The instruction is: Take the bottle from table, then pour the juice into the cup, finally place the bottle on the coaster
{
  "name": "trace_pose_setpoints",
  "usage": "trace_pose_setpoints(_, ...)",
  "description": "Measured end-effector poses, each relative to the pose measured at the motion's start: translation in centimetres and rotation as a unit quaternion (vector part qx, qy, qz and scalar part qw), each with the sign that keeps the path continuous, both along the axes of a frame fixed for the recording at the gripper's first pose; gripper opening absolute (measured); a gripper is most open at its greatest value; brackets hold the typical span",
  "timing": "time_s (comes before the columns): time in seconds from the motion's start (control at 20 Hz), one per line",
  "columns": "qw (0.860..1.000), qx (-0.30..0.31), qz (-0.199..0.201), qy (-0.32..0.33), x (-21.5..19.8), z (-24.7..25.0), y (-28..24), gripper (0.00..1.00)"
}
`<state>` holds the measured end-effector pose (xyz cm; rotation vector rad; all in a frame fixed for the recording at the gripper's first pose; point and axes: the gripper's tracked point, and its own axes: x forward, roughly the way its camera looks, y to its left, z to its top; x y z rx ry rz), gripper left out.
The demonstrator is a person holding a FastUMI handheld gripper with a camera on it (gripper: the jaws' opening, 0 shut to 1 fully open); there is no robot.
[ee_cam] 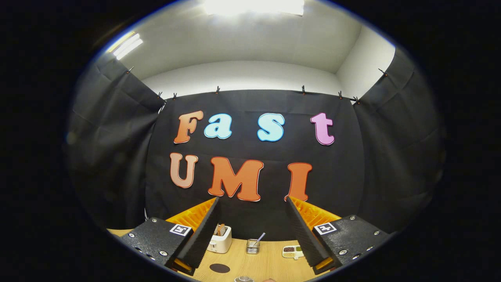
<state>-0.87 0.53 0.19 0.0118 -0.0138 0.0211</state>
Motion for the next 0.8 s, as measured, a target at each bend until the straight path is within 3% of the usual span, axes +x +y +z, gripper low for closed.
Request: trace_pose_setpoints(0.8, 0.999, 0.018, 0.025, 0.011, -0.8, -2.9, 1.0, 0.98)
